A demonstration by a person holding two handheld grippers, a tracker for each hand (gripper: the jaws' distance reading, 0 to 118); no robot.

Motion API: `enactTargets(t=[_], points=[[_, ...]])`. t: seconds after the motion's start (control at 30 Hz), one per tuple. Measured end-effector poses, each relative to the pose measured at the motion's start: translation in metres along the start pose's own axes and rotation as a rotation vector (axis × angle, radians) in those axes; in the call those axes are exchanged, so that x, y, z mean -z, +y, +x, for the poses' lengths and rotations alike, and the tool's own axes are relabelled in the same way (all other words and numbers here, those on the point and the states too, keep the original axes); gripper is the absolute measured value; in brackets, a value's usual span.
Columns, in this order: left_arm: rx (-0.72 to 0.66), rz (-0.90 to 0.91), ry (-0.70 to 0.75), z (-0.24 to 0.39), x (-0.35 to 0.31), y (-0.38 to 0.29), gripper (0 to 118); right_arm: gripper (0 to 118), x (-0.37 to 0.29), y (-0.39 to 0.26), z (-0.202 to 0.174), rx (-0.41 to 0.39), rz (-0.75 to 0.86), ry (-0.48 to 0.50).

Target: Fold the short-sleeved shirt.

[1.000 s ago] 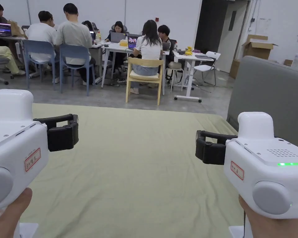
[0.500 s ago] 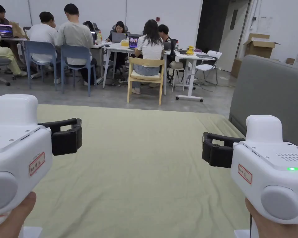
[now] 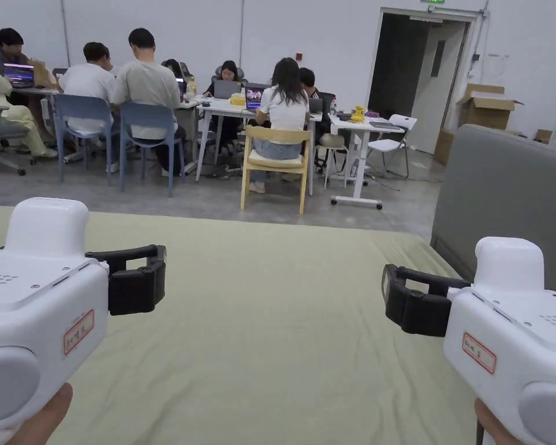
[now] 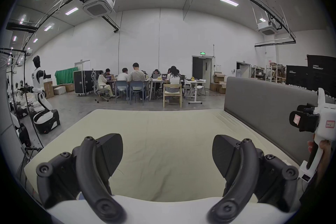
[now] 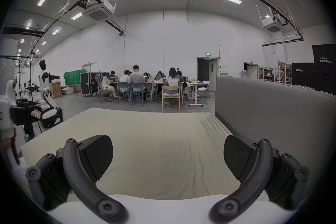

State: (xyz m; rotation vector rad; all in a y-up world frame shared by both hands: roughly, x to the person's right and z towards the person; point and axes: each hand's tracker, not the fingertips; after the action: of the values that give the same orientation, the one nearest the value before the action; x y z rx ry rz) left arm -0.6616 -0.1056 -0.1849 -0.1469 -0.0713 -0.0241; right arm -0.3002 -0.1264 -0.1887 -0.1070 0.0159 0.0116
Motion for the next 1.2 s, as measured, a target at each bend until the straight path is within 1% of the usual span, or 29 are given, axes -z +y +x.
enactTargets(t=[0.03, 0.13, 0.17, 0.23, 0.3, 0.33, 0.37, 0.43, 0.47, 0.5, 0.53, 0.63, 0.67, 0.7, 0.77, 0.8, 0.87, 0.9, 0.97, 1.0, 1.03, 1.07, 1.1, 1.13, 1.17, 1.2], points=[[0.004, -0.001, 0.0, 0.0, 0.001, 0.001, 107, 118, -0.002, 0.0, 0.0, 0.012, 0.016, 0.023], [0.012, -0.005, -0.004, 0.0, 0.003, 0.004, 107, 118, -0.006, 0.005, 0.005, 0.129, 0.002, 0.156], [0.01, -0.004, -0.007, 0.0, 0.003, 0.005, 107, 118, -0.006, 0.007, 0.006, 0.149, -0.006, 0.156], [0.006, 0.004, -0.016, 0.0, 0.002, 0.005, 107, 118, -0.008, 0.009, 0.005, 0.146, -0.018, 0.119], [0.001, 0.001, -0.025, 0.0, 0.001, 0.006, 107, 118, -0.006, 0.012, -0.001, 0.111, -0.035, -0.006], [0.001, 0.001, -0.026, 0.0, 0.001, 0.006, 107, 118, -0.004, 0.012, -0.007, 0.077, -0.046, -0.092], [0.002, 0.005, -0.028, 0.0, 0.001, 0.006, 107, 118, -0.001, 0.013, -0.012, 0.011, -0.063, -0.171], [-0.003, 0.005, -0.031, 0.0, 0.001, 0.007, 107, 118, 0.005, 0.009, -0.021, -0.112, -0.07, -0.283], [-0.007, 0.002, -0.033, -0.001, 0.002, 0.008, 107, 118, 0.009, 0.005, -0.027, -0.17, -0.113, -0.304], [-0.009, 0.001, -0.034, -0.001, 0.002, 0.008, 107, 118, 0.013, 0.002, -0.03, -0.202, -0.147, -0.297], [-0.012, 0.002, -0.033, -0.001, 0.003, 0.008, 107, 118, 0.015, -0.002, -0.03, -0.201, -0.164, -0.256], [-0.024, -0.003, -0.036, -0.002, 0.005, 0.008, 107, 116, 0.018, -0.012, -0.024, -0.09, -0.202, -0.104], [-0.029, -0.005, -0.042, -0.003, 0.006, 0.007, 107, 115, 0.017, -0.015, -0.02, -0.048, -0.184, -0.072], [-0.034, -0.009, -0.045, -0.003, 0.007, 0.008, 107, 115, 0.016, -0.016, -0.018, -0.041, -0.168, -0.044], [-0.036, -0.016, -0.048, -0.003, 0.01, 0.007, 107, 115, 0.007, -0.013, -0.017, 0.006, -0.122, 0.002], [-0.032, -0.02, -0.049, -0.002, 0.011, 0.007, 107, 115, 0.007, -0.011, -0.016, 0.013, -0.117, -0.015], [-0.022, -0.02, -0.04, 0.0, 0.012, 0.007, 107, 115, 0.008, -0.003, -0.012, 0.012, -0.125, -0.013], [-0.02, -0.018, -0.041, 0.0, 0.012, 0.007, 107, 115, 0.008, -0.001, -0.009, 0.025, -0.122, -0.01], [-0.024, -0.016, -0.044, 0.0, 0.013, 0.008, 107, 115, 0.007, 0.004, -0.006, 0.079, -0.11, -0.035], [-0.027, -0.014, -0.044, 0.0, 0.013, 0.008, 107, 115, 0.007, 0.006, -0.004, 0.089, -0.113, -0.031], [-0.029, -0.011, -0.04, 0.001, 0.013, 0.008, 107, 115, 0.008, 0.006, -0.002, 0.106, -0.125, -0.006], [-0.031, -0.01, -0.037, 0.001, 0.014, 0.008, 107, 115, 0.008, 0.004, 0.0, 0.103, -0.116, 0.014], [-0.031, -0.012, -0.033, 0.002, 0.015, 0.008, 107, 115, 0.008, 0.003, -0.002, 0.096, -0.095, -0.018], [-0.027, -0.013, -0.028, 0.002, 0.015, 0.009, 107, 115, 0.009, 0.003, -0.004, 0.044, -0.091, -0.068], [-0.022, -0.011, -0.024, 0.002, 0.015, 0.008, 107, 115, 0.008, 0.002, -0.006, 0.005, -0.077, -0.09], [-0.015, -0.008, -0.023, 0.003, 0.015, 0.008, 107, 115, 0.007, 0.002, -0.007, -0.015, -0.063, -0.102]])
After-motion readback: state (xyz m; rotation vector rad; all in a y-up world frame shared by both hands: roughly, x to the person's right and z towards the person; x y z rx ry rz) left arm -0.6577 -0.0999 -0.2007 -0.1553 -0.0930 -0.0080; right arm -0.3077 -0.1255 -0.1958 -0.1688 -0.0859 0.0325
